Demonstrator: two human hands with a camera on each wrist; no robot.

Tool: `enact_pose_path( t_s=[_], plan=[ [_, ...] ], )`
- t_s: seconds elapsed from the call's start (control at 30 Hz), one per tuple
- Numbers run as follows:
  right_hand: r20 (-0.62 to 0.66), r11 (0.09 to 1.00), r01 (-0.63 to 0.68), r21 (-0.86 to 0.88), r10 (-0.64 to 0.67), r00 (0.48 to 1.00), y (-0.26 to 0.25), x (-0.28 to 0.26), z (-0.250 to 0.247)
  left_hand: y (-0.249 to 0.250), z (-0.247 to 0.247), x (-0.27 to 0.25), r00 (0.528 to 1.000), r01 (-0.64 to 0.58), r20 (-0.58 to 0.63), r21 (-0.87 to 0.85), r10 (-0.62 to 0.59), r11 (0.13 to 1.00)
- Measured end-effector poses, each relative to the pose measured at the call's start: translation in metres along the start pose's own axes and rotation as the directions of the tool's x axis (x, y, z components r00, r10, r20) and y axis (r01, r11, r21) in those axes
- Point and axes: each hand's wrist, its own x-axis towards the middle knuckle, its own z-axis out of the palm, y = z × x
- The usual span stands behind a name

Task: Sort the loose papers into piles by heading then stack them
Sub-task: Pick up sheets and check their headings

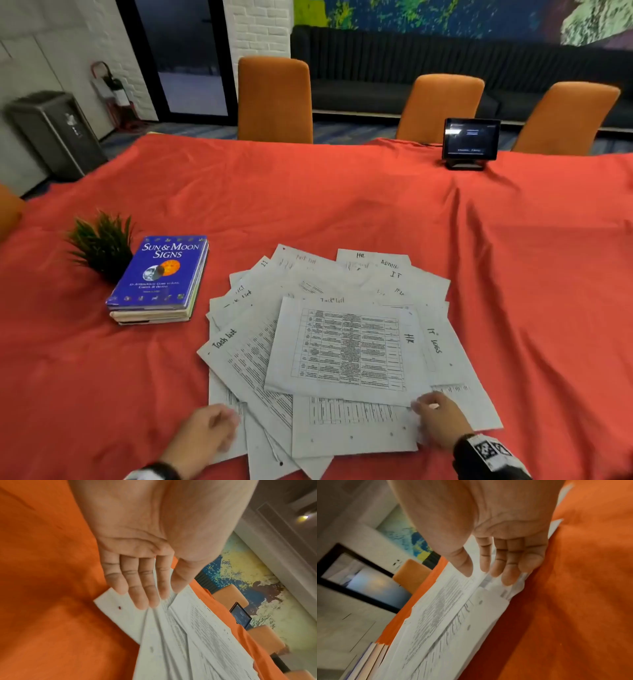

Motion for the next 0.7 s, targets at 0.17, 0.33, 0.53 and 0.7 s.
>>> enact_pose_path(
  t_s=[0.17, 0.33, 0.53, 0.7],
  plan=[
    [0.112, 0.992, -0.077, 0.095, 0.066, 0.991, 0.001, -0.003, 0.012, 0.037, 0.021, 0.047, 0.998, 0.001, -0.056, 0.077, 0.004, 0.997],
    [0.114, 0.989, -0.107, 0.106, 0.095, 0.989, 0.002, -0.005, 0.015, 0.058, 0.045, 0.071, 0.992, -0.005, -0.123, 0.163, 0.026, 0.987],
    [0.156, 0.992, -0.042, 0.122, 0.023, 0.988, -0.019, -0.011, 0.005, 0.089, 0.057, 0.054, 0.999, -0.004, -0.048, -0.126, -0.002, 0.992],
    [0.488, 0.803, -0.338, 0.492, 0.068, 0.870, -0.057, -0.023, 0.010, 0.108, 0.062, 0.036, 0.998, 0.036, 0.070, -0.468, -0.004, 0.883]
  ],
)
